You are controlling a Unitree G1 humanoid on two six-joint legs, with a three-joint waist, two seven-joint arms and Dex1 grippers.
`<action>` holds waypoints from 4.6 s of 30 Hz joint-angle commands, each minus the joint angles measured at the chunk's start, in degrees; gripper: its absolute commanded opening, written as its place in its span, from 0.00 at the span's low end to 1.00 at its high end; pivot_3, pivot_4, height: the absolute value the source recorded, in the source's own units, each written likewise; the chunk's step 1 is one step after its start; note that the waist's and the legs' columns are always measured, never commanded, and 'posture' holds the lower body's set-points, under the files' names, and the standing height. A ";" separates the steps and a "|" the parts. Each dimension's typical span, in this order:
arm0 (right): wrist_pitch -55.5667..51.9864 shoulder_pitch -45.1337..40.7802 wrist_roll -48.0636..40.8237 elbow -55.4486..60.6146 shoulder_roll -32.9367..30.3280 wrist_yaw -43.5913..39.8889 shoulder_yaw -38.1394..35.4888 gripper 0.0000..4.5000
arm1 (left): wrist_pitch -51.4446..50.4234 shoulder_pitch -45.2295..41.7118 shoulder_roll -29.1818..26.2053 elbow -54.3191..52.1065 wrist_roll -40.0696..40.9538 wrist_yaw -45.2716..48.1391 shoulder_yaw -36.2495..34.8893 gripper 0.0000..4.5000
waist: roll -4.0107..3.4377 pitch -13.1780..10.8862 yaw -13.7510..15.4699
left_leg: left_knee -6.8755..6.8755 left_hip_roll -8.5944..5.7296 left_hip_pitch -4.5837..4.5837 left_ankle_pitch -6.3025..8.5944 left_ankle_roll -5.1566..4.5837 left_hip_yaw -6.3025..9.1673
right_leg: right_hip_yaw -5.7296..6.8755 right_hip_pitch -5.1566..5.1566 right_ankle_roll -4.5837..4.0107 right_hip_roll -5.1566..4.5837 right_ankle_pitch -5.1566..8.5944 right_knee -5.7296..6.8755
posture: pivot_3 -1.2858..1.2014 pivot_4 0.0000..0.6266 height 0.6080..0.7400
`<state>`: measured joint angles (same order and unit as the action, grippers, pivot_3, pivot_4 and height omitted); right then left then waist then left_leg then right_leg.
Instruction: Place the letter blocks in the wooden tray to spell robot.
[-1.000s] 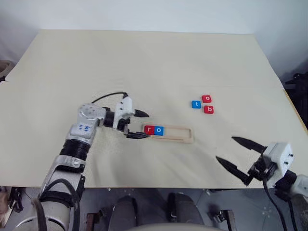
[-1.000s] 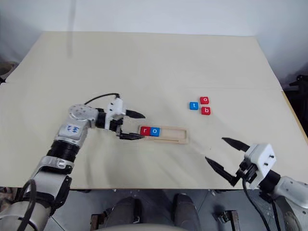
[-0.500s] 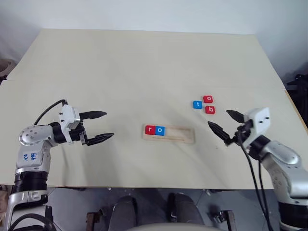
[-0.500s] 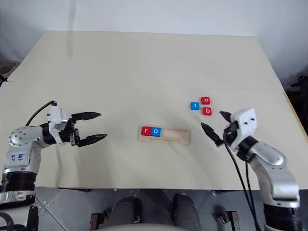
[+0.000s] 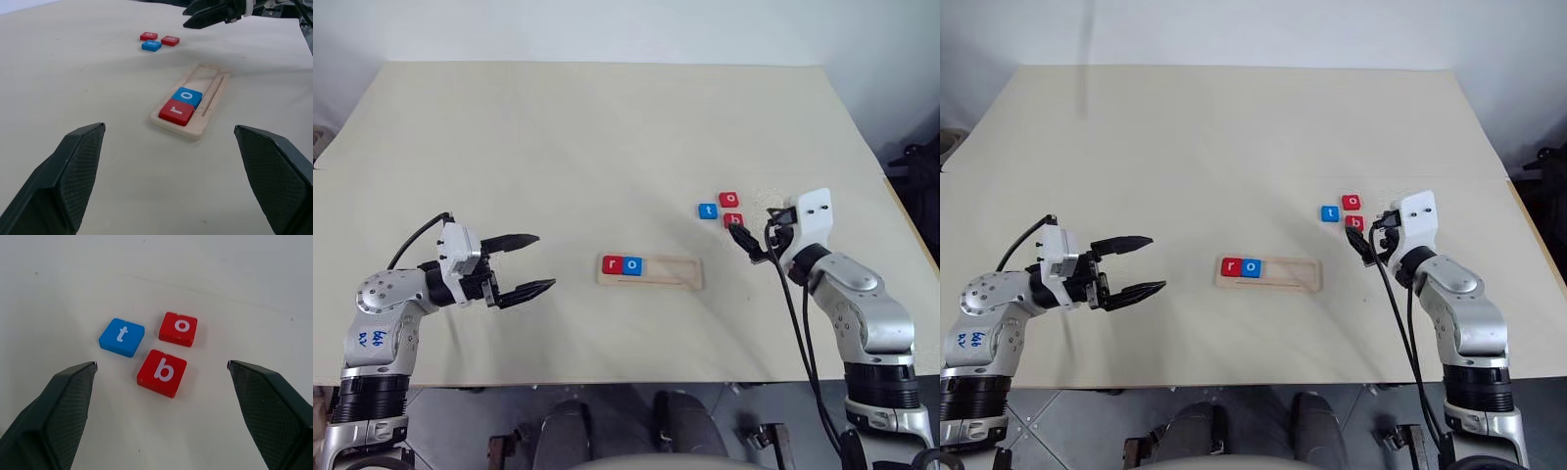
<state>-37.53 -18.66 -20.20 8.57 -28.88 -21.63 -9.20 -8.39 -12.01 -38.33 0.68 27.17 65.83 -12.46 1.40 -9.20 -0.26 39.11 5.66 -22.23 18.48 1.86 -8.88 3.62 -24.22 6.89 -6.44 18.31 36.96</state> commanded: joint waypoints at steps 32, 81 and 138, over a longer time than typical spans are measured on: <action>-21.69 -14.68 7.22 -2.00 6.88 14.85 5.47 1.00 | -0.19 2.08 2.04 -7.32 1.52 -4.84 1.21 1.00 | -0.04 -0.03 -1.18 | -0.03 0.01 -0.18 0.00 0.00 -0.16 | -0.09 -0.30 -0.02 -0.03 0.00 0.04 | 0.52 0.24 1.00; -39.60 2.35 -1.86 27.88 -3.27 -2.22 -6.39 0.99 | -0.38 -6.30 3.28 -1.51 1.81 1.67 7.56 1.00 | -0.18 -0.11 -1.31 | -0.14 -0.04 -0.22 0.03 -0.02 -0.07 | -0.09 -0.30 -0.05 -0.02 0.02 -0.09 | 0.52 0.24 1.00; 10.34 -22.99 12.78 -11.33 -5.38 -47.17 28.19 0.33 | 1.03 5.27 3.25 -9.58 2.60 -4.14 3.40 1.00 | -0.39 -0.31 -0.34 | 0.06 -0.02 -0.09 0.06 0.02 -0.23 | -0.13 -0.29 0.02 -0.06 -0.04 -0.01 | 0.52 0.24 1.00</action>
<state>-28.58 -40.57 -7.73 -2.86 -34.55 -69.02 19.22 -7.59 -7.33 -34.94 -6.53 29.14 62.00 -8.38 1.00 -9.52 -0.61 39.16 5.64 -22.32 18.54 1.88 -9.11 3.50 -24.52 6.90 -6.50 18.26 36.95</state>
